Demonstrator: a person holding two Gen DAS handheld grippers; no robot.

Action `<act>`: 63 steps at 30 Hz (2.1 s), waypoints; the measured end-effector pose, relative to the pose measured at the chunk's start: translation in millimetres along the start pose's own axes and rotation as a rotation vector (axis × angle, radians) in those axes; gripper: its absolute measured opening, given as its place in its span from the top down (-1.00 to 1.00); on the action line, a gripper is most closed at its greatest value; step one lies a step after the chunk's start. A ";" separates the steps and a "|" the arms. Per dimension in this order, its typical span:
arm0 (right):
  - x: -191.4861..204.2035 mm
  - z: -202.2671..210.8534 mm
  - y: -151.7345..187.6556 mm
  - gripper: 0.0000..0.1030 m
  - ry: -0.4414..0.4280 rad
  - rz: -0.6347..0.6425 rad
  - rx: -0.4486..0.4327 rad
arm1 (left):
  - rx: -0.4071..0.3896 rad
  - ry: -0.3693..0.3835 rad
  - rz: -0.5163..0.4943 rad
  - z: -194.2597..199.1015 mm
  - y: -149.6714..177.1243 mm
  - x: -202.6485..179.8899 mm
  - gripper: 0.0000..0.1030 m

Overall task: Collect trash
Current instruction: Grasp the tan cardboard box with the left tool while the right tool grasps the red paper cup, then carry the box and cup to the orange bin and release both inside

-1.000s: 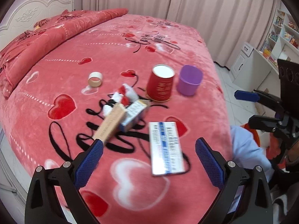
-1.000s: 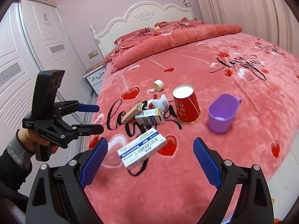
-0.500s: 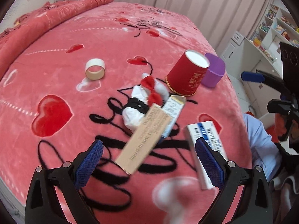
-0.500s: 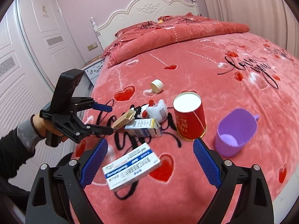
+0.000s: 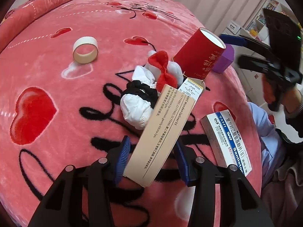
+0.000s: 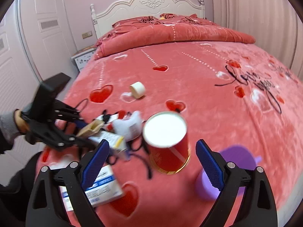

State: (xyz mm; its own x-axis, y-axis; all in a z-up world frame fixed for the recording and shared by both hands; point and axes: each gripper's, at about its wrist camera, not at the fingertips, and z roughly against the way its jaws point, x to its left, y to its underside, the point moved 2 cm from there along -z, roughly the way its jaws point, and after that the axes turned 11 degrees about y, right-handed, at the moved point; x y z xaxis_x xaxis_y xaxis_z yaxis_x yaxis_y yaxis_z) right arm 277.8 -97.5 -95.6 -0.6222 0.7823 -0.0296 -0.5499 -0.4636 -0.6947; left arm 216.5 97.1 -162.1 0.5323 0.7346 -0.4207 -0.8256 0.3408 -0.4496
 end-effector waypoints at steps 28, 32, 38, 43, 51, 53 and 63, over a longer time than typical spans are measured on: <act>23.7 102.1 37.5 -0.03 -0.130 -0.094 -0.055 | -0.087 -0.054 0.029 54.3 20.6 -93.9 0.43; 27.0 135.6 57.9 -0.03 -0.138 -0.121 -0.075 | -0.098 -0.037 0.001 55.0 25.6 -128.0 0.43; 14.5 185.7 97.8 -0.03 -0.139 -0.202 -0.104 | -0.083 -0.030 -0.067 47.2 23.3 -173.8 0.43; -8.2 223.0 128.0 -0.03 -0.105 -0.275 -0.138 | -0.055 -0.011 -0.149 25.9 8.0 -213.2 0.43; -74.5 286.4 194.1 -0.03 0.047 -0.430 -0.182 | 0.007 0.081 -0.301 -34.0 -33.4 -282.1 0.43; -91.5 301.7 212.3 -0.03 0.090 -0.466 -0.185 | 0.023 0.109 -0.339 -49.7 -43.8 -299.7 0.43; -172.1 368.0 311.0 -0.03 0.321 -0.668 -0.171 | 0.161 0.272 -0.531 -158.9 -90.4 -396.4 0.43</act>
State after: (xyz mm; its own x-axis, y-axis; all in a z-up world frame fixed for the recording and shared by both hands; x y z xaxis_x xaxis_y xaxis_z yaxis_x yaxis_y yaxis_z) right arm 8.8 -529.4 -42.1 0.0196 0.9689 0.2466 -0.6420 0.2013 -0.7398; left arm 109.8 -318.1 -79.8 0.8894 0.2718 -0.3676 -0.4416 0.7190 -0.5367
